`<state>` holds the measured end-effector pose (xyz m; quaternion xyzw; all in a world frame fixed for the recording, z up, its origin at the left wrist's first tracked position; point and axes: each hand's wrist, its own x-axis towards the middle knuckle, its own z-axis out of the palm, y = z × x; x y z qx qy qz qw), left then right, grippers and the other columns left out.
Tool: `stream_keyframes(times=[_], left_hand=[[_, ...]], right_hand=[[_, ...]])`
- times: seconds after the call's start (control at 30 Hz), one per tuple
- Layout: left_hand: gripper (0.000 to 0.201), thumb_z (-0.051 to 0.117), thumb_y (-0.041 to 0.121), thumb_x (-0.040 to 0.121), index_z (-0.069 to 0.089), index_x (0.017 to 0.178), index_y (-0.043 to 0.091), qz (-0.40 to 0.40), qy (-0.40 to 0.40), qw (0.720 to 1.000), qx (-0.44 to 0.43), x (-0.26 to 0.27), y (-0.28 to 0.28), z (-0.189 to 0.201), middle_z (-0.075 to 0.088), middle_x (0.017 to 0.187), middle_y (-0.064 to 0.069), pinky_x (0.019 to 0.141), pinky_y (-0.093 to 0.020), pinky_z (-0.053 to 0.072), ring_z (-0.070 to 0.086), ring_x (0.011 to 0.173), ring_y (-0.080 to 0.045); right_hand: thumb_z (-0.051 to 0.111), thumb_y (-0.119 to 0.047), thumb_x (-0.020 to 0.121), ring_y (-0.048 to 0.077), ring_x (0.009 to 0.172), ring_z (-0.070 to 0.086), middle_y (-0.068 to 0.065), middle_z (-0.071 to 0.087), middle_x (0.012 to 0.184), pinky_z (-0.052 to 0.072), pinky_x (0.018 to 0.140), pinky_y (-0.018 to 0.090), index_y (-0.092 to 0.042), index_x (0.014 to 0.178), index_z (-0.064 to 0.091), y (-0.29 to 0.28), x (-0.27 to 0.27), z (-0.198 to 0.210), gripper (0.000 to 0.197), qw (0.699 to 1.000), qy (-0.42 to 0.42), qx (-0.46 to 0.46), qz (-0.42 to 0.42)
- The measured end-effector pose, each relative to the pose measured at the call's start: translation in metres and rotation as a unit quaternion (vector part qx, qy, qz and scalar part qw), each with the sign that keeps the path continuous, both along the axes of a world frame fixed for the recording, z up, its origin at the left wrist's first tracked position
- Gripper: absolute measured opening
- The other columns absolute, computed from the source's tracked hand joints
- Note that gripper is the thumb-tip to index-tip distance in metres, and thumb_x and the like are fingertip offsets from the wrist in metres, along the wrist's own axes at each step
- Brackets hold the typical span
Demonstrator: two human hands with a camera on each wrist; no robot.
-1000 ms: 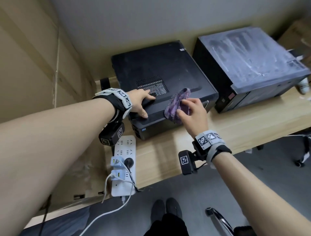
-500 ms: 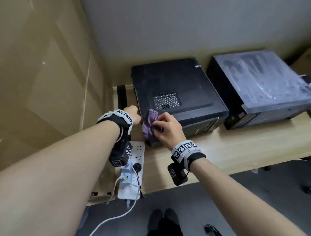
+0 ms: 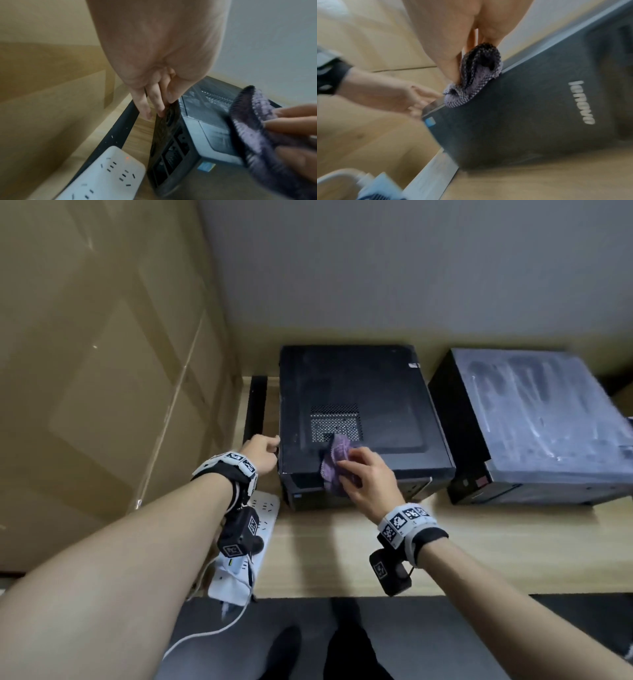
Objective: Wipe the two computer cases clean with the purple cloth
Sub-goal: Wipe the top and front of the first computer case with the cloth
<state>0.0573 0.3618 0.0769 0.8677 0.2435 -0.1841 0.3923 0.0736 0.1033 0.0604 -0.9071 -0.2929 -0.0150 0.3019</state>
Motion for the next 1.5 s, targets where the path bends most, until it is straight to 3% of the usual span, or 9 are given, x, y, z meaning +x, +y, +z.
stream_keyframes(times=[0.2, 0.27, 0.37, 0.63, 0.77, 0.87, 1.07, 1.33, 1.5], left_hand=[[0.052, 0.042, -0.012, 0.086, 0.067, 0.124, 0.015, 0.13, -0.052, 0.987, -0.083, -0.018, -0.024, 0.019, 0.07, 0.116, -0.001, 0.081, -0.027, 0.051, 0.061, 0.112, -0.023], [0.051, 0.044, -0.01, 0.082, 0.075, 0.105, 0.024, 0.167, -0.057, 0.981, -0.084, -0.021, -0.023, 0.014, 0.075, 0.09, 0.002, 0.077, -0.034, 0.053, 0.069, 0.091, -0.025], [0.051, 0.042, -0.01, 0.079, 0.075, 0.08, 0.029, 0.196, -0.04, 0.974, -0.107, -0.023, -0.024, 0.016, 0.066, 0.063, -0.001, 0.062, -0.028, 0.043, 0.052, 0.058, -0.018], [0.038, 0.045, -0.003, 0.09, 0.065, 0.119, 0.011, 0.215, -0.03, 0.97, -0.104, 0.002, -0.017, 0.046, 0.065, 0.1, -0.006, 0.075, -0.029, 0.047, 0.055, 0.084, -0.017], [0.048, 0.042, -0.008, 0.094, 0.048, 0.14, 0.006, 0.19, -0.032, 0.975, -0.111, 0.02, -0.004, 0.06, 0.058, 0.133, -0.011, 0.08, -0.024, 0.042, 0.057, 0.118, -0.024], [0.054, 0.044, -0.007, 0.091, 0.041, 0.144, 0.005, 0.184, -0.031, 0.977, -0.106, 0.039, 0.008, 0.056, 0.049, 0.144, -0.011, 0.103, -0.038, 0.041, 0.052, 0.128, -0.027], [0.055, 0.043, -0.005, 0.091, 0.043, 0.144, 0.009, 0.19, -0.024, 0.974, -0.123, 0.074, 0.03, 0.042, 0.05, 0.144, -0.01, 0.107, -0.046, 0.038, 0.051, 0.129, -0.026], [0.054, 0.042, -0.005, 0.092, 0.05, 0.14, 0.016, 0.24, 0.01, 0.958, -0.154, 0.078, 0.034, 0.012, 0.054, 0.14, -0.006, 0.109, -0.033, 0.039, 0.051, 0.128, -0.018], [0.047, 0.04, 0.001, 0.095, 0.053, 0.137, 0.016, 0.25, 0.004, 0.958, -0.142, 0.07, 0.026, 0.01, 0.058, 0.136, -0.006, 0.103, -0.033, 0.044, 0.055, 0.122, -0.02]], right_hand=[[0.063, -0.02, 0.085, 0.024, 0.11, 0.051, 0.003, 0.055, 0.128, 0.054, 0.083, 0.04, -0.015, 0.118, 0.068, 0.038, 0.022, 0.015, 0.034, 0.974, 0.009, -0.067, 0.218], [0.063, -0.022, 0.085, 0.027, 0.119, 0.049, 0.005, 0.052, 0.135, 0.052, 0.092, 0.042, -0.013, 0.125, 0.064, 0.041, 0.031, 0.017, 0.041, 0.96, 0.001, -0.088, 0.267], [0.059, -0.03, 0.09, 0.029, 0.136, 0.038, 0.009, 0.041, 0.15, 0.04, 0.11, 0.039, -0.011, 0.141, 0.049, 0.048, 0.039, 0.017, 0.055, 0.934, -0.011, -0.146, 0.327], [0.034, -0.04, 0.103, 0.021, 0.15, 0.016, 0.003, 0.017, 0.164, 0.026, 0.12, 0.036, -0.021, 0.155, 0.023, 0.087, 0.068, 0.026, 0.056, 0.922, -0.014, -0.221, 0.317], [0.028, -0.039, 0.104, 0.021, 0.151, 0.011, 0.006, 0.012, 0.165, 0.02, 0.122, 0.035, -0.02, 0.156, 0.02, 0.116, 0.099, 0.031, 0.056, 0.917, 0.004, -0.259, 0.304], [0.029, -0.034, 0.104, 0.022, 0.152, 0.01, 0.007, 0.009, 0.165, 0.017, 0.122, 0.034, -0.021, 0.156, 0.021, 0.132, 0.13, 0.037, 0.054, 0.914, 0.025, -0.28, 0.292], [0.03, -0.03, 0.105, 0.021, 0.152, 0.008, 0.007, 0.006, 0.165, 0.009, 0.121, 0.03, -0.022, 0.157, 0.018, 0.16, 0.191, 0.042, 0.054, 0.912, 0.053, -0.303, 0.271], [0.031, -0.031, 0.104, 0.024, 0.152, 0.008, 0.007, 0.006, 0.165, 0.01, 0.122, 0.033, -0.023, 0.156, 0.02, 0.187, 0.245, 0.044, 0.054, 0.913, 0.082, -0.321, 0.239], [0.042, -0.033, 0.098, 0.028, 0.144, 0.029, 0.009, 0.031, 0.155, 0.028, 0.115, 0.035, -0.016, 0.152, 0.034, 0.172, 0.218, 0.054, 0.057, 0.916, 0.07, -0.297, 0.261]])
